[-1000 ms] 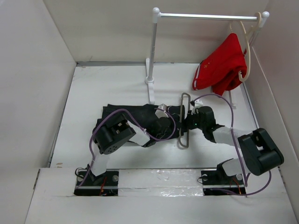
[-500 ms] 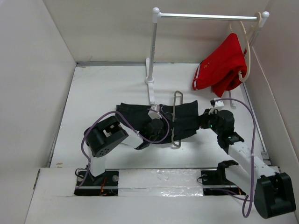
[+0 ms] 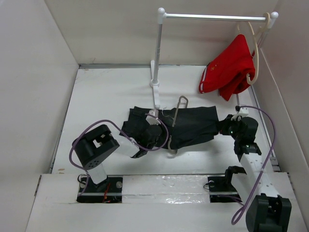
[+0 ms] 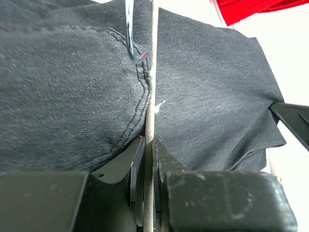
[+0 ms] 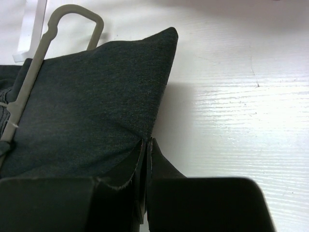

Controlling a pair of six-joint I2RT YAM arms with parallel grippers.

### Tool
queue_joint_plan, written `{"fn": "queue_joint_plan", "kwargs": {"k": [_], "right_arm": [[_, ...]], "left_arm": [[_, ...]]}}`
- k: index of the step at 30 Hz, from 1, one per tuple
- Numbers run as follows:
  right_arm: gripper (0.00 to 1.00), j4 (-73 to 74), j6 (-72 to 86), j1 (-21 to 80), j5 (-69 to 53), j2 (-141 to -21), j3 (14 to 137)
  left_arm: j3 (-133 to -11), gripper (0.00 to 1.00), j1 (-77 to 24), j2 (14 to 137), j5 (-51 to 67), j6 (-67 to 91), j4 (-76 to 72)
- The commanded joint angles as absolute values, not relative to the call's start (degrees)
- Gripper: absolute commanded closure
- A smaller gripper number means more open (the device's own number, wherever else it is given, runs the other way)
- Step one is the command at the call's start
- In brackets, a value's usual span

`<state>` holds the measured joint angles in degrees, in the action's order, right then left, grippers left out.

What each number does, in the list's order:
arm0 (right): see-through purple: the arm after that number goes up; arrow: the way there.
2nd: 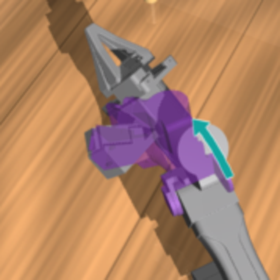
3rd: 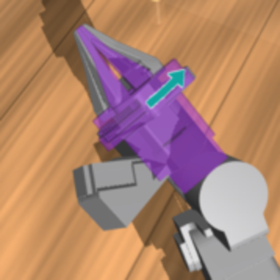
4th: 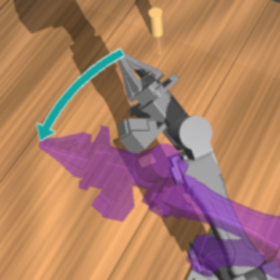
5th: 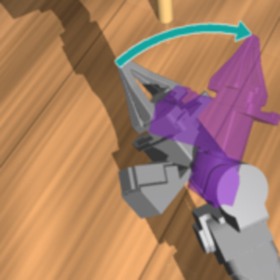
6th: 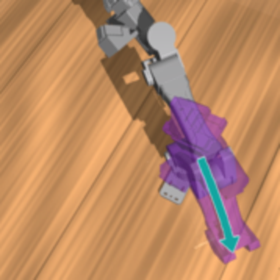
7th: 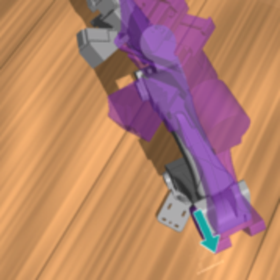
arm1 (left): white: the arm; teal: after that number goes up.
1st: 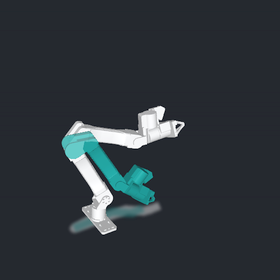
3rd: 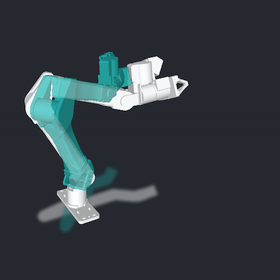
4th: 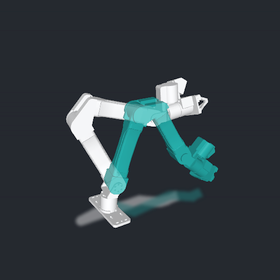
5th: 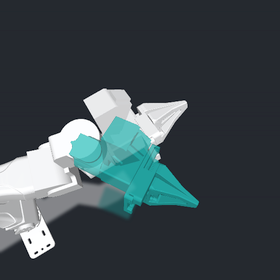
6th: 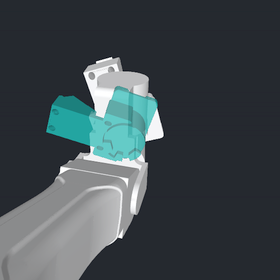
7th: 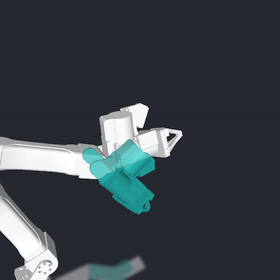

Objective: Place the trousers on the hanger

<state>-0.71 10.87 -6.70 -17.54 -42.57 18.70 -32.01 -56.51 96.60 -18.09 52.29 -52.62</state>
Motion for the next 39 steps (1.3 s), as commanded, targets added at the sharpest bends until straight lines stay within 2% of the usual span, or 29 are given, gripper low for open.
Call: {"fn": "queue_joint_plan", "kwargs": {"k": [1, 8, 18, 21, 22, 23, 24, 27, 30, 32, 36, 39], "right_arm": [[1.0, -5.18, 7.82, -12.03, -18.27, -43.67, 23.73], [1.0, -4.92, 7.03, -14.15, -27.59, -45.53, 24.88], [1.0, 5.97, 5.09, -14.15, -29.18, -32.8, 17.06], [1.0, 5.02, 6.67, -13.37, -28.04, -34.26, 15.91], [0.91, 4.66, 6.59, -12.84, -27.78, -35.5, 16.0], [0.75, 2.22, 6.5, -12.83, -27.77, -37.16, 16.17], [0.47, 0.72, 6.16, -12.83, -28.64, -39.27, 16.26], [0.17, -5.61, 3.79, -12.22, -29.17, -50.59, 19.15], [0.11, -11.05, 4.56, -11.69, -32.15, -63.17, 21.88], [0.11, -17.88, 6.32, -11.07, -32.96, -67.3, 19.88], [0.11, -21.18, 8.78, -4.5, -27.52, -68.55, 18.54], [0.13, -21.53, 9.58, -3.25, -27.51, -70.13, 19.25]], "left_arm": [[-29.89, 1.0, -55.81, 93.26, -23.38, 48.96, -48.34], [-30.32, 1.0, -55.81, 92.63, -27.42, 51.76, -43.77], [-31.82, 1.0, -51.68, 95.1, -29.53, 57.22, -42.28], [-32.43, 1.0, -51.68, 93.17, -30.58, 56.95, -41.49], [-32.52, 1.0, -51.68, 92.64, -30.85, 56.61, -41.75], [-32.43, 1.0, -52.98, 91.85, -31.2, 55.38, -42.36], [-32.43, 1.0, -53.69, 91.58, -31.55, 55.11, -42.8], [-32.61, 1.0, -55.45, 91.93, -31.82, 54.93, -42.98], [-31.82, 1.0, -55.99, 92.37, -31.82, 55.19, -43.59], [-31.47, 1.0, -55.99, 92.11, -31.64, 54.76, -43.68], [-31.55, 1.0, -55.99, 91.23, -30.59, 51.17, -43.07], [-32.25, 1.0, -55.99, 91.32, -29.1, 49.75, -42.98]]}}
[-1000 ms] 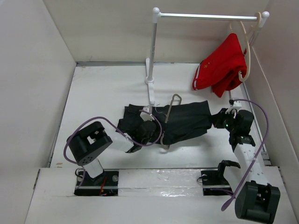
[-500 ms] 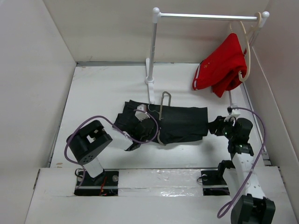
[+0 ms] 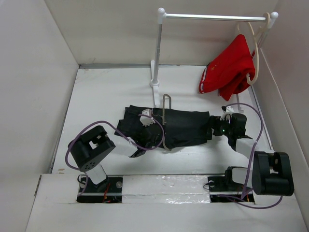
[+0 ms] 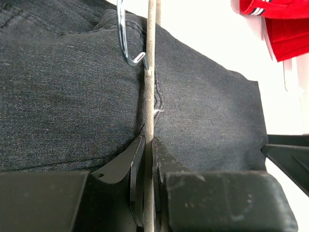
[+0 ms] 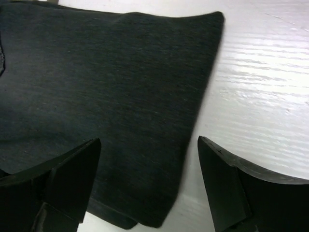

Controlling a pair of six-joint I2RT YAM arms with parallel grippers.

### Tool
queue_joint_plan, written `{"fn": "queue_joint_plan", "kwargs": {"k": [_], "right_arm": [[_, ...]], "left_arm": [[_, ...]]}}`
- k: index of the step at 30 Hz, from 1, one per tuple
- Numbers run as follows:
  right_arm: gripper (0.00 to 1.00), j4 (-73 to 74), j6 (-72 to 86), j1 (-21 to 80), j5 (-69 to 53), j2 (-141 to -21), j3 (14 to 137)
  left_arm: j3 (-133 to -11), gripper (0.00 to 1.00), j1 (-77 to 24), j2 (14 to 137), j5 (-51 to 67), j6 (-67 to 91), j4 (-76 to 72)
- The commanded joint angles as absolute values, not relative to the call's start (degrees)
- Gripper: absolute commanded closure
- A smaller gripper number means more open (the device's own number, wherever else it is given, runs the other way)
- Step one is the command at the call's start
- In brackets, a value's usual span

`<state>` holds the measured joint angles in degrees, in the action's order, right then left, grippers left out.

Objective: Place the trousers on the hanger

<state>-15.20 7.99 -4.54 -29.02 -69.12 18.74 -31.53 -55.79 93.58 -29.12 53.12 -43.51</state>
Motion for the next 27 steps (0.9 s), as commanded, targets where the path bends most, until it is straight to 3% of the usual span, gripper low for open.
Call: {"fn": "queue_joint_plan", "kwargs": {"k": [1, 2, 4, 5, 6, 9, 19, 27], "right_arm": [[0.15, -22.23, 10.54, -2.64, -27.51, -70.22, 19.07], [0.18, -23.37, 10.98, -2.64, -27.42, -70.4, 18.99], [0.36, -24.16, 11.51, -2.64, -28.03, -71.1, 19.16], [0.48, -24.26, 11.69, -2.64, -28.12, -71.19, 19.16], [0.67, -24.26, 11.86, -2.64, -27.95, -71.19, 19.16], [1.0, -24.43, 12.92, -4.21, -26.46, -69.88, 18.63], [1.0, -17.67, 10.02, -14.14, -28.56, -62.94, 21.0], [1.0, -13.89, 8.26, -16.52, -28.74, -59.68, 21.09]], "left_arm": [[-32.34, 1.0, -55.99, 91.32, -28.4, 49.31, -42.89], [-32.43, 1.0, -55.99, 91.14, -28.13, 48.61, -42.8], [-32.43, 1.0, -56.51, 90.79, -28.39, 47.9, -42.37], [-32.34, 1.0, -56.51, 90.53, -28.48, 47.55, -42.28], [-32.08, 1.0, -56.51, 90.44, -28.65, 47.03, -42.1], [-32.34, 1.0, -56.51, 90.09, -29.0, 45.36, -40.53], [-30.5, 1.0, -56.51, 88.33, -34.09, 43.5, -36.3], [-30.5, 1.0, -56.51, 89.83, -32.87, 43.07, -37.18]]}}
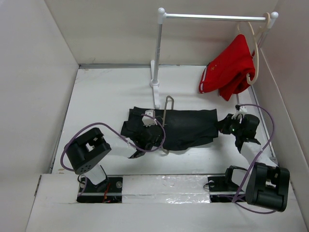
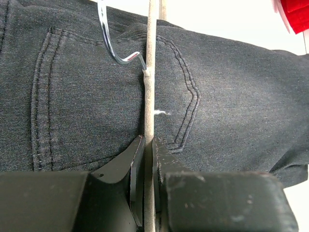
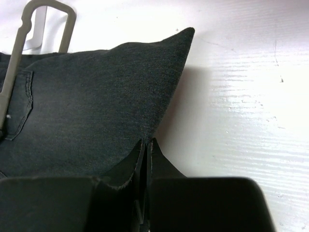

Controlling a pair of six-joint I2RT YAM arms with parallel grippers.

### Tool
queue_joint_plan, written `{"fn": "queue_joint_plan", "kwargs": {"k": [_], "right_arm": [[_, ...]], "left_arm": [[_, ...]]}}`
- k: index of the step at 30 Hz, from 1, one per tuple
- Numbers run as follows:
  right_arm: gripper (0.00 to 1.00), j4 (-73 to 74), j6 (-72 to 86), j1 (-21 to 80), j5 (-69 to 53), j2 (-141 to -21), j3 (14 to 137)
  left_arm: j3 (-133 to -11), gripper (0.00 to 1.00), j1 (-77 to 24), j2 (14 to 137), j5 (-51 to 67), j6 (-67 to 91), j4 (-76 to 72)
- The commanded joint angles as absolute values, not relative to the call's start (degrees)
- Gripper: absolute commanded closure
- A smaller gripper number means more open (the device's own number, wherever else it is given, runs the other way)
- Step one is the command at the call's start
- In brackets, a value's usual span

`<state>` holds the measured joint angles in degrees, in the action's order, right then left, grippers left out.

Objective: Place the trousers on the hanger
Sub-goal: Place the trousers on the hanger, then place the hanger at the clothesline.

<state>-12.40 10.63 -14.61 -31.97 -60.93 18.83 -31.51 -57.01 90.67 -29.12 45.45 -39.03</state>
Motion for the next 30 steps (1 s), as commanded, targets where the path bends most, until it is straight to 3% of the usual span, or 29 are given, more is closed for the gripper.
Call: {"fn": "queue_joint_plan", "kwargs": {"k": [1, 4, 5, 6, 9, 12, 14, 15, 17, 18, 20, 23, 26, 27, 30], "right_arm": [[1.0, -13.89, 8.17, -16.52, -28.91, -60.2, 21.09], [0.98, -14.15, 7.74, -16.52, -30.5, -61.78, 21.27], [0.91, -14.67, 7.65, -15.04, -30.5, -62.92, 21.36], [0.71, -14.68, 7.56, -14.42, -30.59, -63.28, 21.53], [0.4, -13.72, 7.3, -11.27, -29.19, -61.54, 22.49], [0.32, -8.45, 6.85, -7.14, -25.16, -55.67, 24.86], [0.31, -5.03, 7.9, -0.99, -22.69, -52.14, 25.57], [0.4, -4.23, 8.35, 1.38, -20.85, -50.29, 25.75], [0.66, -3.78, 11.32, 9.29, -20.48, -45.11, 24.97], [0.9, -4.3, 12.9, 12.27, -19.96, -43.35, 24.09], [0.99, -5.7, 17.82, 21.99, -18.12, -38.86, 21.1], [1.0, -7.37, 23.45, 34.92, -11.53, -35.87, 18.82], [0.83, -11.67, 28.03, 43.57, -4.94, -37.6, 18.37], [0.7, -12.65, 28.82, 48.38, -3.44, -38.75, 18.54], [0.51, -15.55, 30.58, 55.25, 2.0, -44.97, 19.77]], "left_arm": [[-30.24, 1.0, -56.51, 89.3, -32.18, 43.07, -37.53], [-29.44, 1.0, -56.51, 86.23, -30.51, 43.59, -37.88], [-29.53, 1.0, -57.3, 84.39, -30.15, 43.68, -37.97], [-29.71, 1.0, -57.83, 83.51, -29.8, 43.86, -38.14], [-30.76, 1.0, -59.33, 80.69, -28.92, 44.56, -37.97], [-31.29, 1.0, -60.55, 78.4, -27.34, 45.61, -38.84], [-31.29, 1.0, -61.08, 77.0, -27.07, 46.4, -39.55], [-31.38, 1.0, -61.08, 76.64, -27.24, 46.49, -40.51], [-31.81, 1.0, -61.61, 76.29, -28.3, 46.58, -41.13], [-32.08, 1.0, -61.61, 76.38, -28.39, 46.84, -41.65], [-32.17, 1.0, -61.61, 77.25, -27.69, 47.28, -42.97], [-32.69, 1.0, -62.75, 79.35, -27.25, 47.99, -45.7], [-33.75, 1.0, -63.28, 81.03, -27.42, 48.86, -46.4], [-33.75, 1.0, -63.28, 81.21, -27.33, 49.22, -47.28], [-34.36, 1.0, -63.98, 80.95, -27.07, 49.22, -47.29]]}}
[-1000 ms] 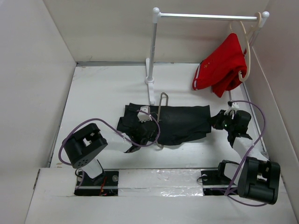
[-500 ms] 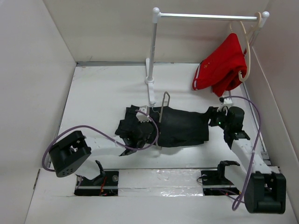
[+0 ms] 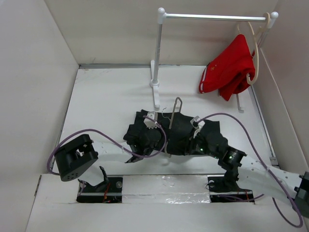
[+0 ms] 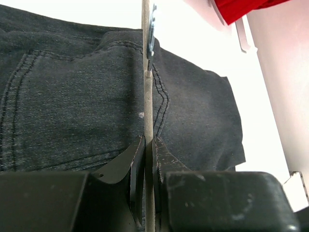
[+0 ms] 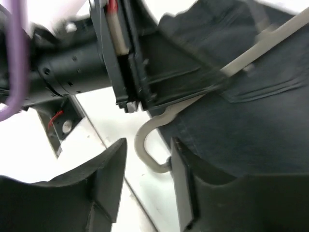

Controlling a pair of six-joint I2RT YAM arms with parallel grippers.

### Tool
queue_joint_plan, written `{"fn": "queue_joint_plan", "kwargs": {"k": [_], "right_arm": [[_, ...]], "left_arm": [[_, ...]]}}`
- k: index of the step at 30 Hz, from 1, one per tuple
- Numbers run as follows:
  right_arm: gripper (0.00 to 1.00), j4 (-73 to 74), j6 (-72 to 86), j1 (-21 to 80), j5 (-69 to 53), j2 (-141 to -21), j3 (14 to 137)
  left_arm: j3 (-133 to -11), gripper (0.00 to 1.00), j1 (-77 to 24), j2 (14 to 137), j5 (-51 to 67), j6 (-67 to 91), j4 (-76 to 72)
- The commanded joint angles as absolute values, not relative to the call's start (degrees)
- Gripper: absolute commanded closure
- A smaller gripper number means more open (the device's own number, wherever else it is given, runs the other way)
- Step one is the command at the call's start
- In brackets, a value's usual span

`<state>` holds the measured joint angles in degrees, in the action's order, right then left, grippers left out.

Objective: Place the trousers on the hanger
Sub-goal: Place the hanger at the clothesline.

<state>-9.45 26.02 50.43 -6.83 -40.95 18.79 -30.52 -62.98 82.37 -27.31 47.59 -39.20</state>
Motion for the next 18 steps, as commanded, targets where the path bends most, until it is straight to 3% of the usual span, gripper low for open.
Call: {"fn": "queue_joint_plan", "kwargs": {"k": [1, 9, 18], "right_arm": [[0.5, -16.69, 30.76, 56.41, 3.59, -46.65, 20.04], [0.38, -25.12, 32.52, 57.83, 6.78, -57.82, 20.92], [0.4, -28.04, 29.62, 59.23, -3.51, -65.03, 25.13]], "left_arm": [[-34.8, 1.0, -63.98, 80.69, -28.11, 49.13, -46.76], [-32.97, 1.0, -66.09, 77.52, -32.07, 50.0, -45.09], [-32.08, 1.0, -66.09, 76.99, -33.05, 50.18, -44.82]]}}
